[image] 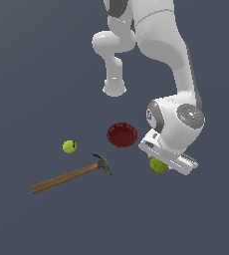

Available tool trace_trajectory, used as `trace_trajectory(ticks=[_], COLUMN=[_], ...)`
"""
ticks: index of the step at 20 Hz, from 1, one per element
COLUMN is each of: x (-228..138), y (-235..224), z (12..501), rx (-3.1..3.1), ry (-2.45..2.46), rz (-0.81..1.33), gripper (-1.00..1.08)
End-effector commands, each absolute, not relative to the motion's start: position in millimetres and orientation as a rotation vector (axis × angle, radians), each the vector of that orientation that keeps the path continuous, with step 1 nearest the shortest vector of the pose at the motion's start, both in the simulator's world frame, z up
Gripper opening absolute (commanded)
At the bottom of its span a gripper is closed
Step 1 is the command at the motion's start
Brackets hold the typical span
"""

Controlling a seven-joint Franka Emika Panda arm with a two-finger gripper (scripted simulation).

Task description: Pick up a designated object from a clutter of objects.

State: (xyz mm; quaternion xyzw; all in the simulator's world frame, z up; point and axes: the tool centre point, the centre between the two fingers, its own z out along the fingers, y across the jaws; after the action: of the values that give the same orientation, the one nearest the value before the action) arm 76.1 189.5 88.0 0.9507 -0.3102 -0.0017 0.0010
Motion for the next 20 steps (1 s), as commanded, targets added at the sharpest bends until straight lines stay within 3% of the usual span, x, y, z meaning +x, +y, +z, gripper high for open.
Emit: trace_trajectory(ticks=[1, 20], x=[70, -3], y=[185, 145], z=[107, 279], rx=[2.986, 2.986], ry=[-0.974, -0.974], rz=[-0.001, -0.001], gripper=[-1.0, -1.0])
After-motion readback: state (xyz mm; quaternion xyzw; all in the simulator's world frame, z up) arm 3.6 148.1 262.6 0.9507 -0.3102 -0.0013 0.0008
